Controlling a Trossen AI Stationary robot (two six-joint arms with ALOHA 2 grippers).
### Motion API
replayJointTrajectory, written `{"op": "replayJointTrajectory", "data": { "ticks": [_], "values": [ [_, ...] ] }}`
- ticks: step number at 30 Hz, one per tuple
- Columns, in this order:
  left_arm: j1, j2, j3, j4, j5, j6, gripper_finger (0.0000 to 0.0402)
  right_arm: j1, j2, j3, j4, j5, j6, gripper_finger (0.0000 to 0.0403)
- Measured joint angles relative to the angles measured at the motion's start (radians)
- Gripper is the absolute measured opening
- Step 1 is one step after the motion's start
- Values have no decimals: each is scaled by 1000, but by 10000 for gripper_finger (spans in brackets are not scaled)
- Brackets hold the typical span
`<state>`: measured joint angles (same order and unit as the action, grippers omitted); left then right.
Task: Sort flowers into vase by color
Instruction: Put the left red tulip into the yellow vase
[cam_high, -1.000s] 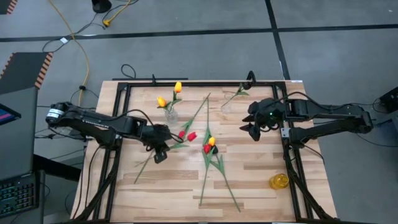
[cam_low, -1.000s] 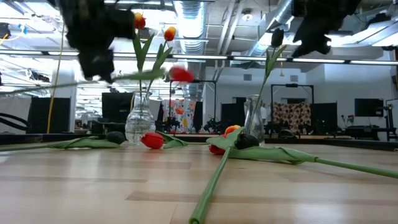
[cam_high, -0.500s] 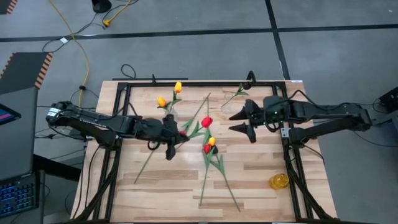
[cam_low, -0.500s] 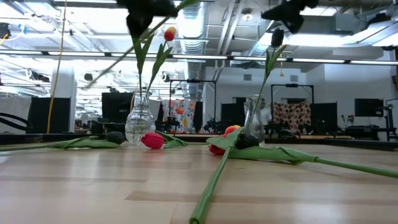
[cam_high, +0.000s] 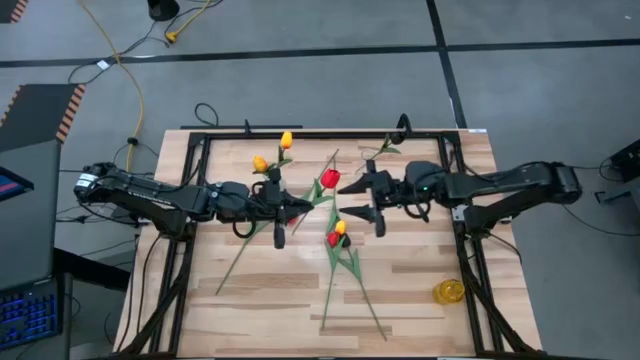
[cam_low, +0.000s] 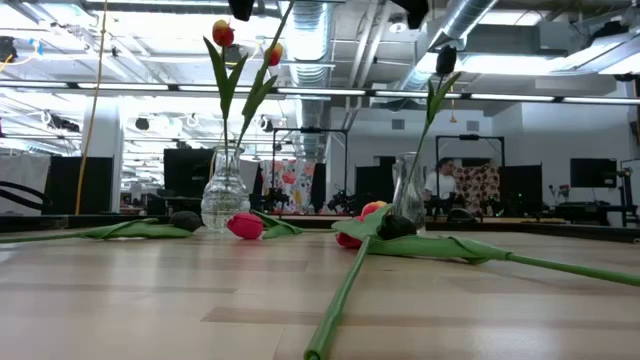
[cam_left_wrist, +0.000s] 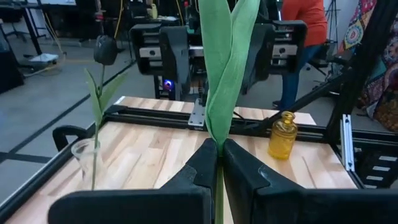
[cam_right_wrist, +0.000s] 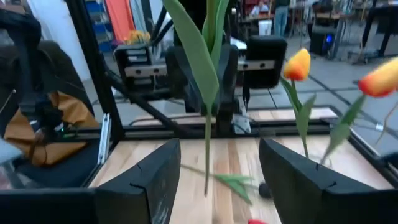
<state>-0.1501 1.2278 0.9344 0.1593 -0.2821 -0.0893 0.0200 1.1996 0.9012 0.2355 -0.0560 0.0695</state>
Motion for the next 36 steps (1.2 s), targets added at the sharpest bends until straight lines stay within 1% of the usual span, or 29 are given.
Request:
{"op": "replayJointTrajectory", "data": {
  "ticks": [13, 18, 22, 26, 36],
  "values": [
    [0, 0, 0, 8, -6, 33, 6, 0, 201, 0, 343, 0, 0, 246],
    [0, 0, 0, 8, -6, 33, 6, -1, 246, 0, 463, -48, 1, 246],
    [0, 0, 0, 6, -6, 33, 6, 0, 263, 0, 517, -52, 1, 246],
    [0, 0, 0, 8, -6, 33, 6, -3, 264, 0, 523, -52, 1, 241],
    [0, 0, 0, 17, -8, 34, 6, -16, 277, 0, 543, -51, 1, 209]
  ]
}}
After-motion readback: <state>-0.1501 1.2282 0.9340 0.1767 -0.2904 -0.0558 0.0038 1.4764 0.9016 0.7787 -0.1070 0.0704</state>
